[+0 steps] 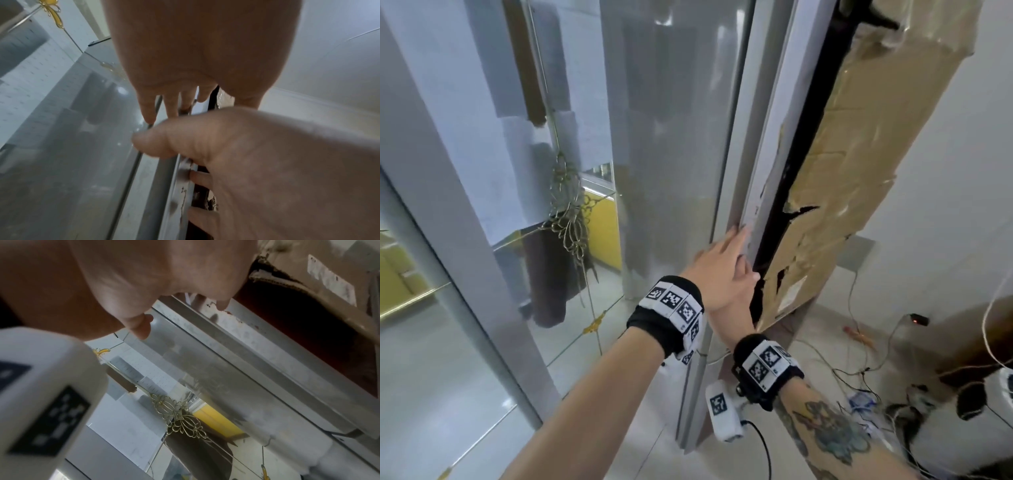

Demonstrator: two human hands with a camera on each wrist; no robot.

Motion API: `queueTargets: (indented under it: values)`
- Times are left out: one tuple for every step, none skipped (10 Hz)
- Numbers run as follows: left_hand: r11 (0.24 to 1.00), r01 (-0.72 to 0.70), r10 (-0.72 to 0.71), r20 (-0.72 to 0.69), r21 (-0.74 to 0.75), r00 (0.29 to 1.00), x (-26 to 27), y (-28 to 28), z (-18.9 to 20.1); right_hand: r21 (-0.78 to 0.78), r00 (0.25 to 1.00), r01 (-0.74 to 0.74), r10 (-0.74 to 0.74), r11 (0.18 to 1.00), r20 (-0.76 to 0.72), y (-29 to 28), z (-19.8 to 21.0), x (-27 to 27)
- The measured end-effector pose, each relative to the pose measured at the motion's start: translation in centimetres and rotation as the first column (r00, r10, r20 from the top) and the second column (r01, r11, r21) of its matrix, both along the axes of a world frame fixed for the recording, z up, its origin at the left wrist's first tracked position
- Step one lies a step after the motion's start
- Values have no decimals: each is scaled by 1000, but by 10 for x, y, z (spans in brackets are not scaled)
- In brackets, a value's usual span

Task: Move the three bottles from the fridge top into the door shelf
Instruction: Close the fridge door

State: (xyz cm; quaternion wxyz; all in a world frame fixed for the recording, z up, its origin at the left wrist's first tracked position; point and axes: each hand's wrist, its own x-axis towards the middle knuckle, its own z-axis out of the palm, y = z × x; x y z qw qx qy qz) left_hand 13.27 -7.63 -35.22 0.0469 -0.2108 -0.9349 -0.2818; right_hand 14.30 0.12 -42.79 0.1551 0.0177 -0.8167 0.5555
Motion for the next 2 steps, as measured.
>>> queueTargets:
  values:
    - [999,-45,46,-33,15,998,11,-15,-15,83,990,-135,130,987,63,17,3,1]
    - [978,-204,195,160,43,968,37,-51,-48,41,990,-123,120,992,76,50,15,11]
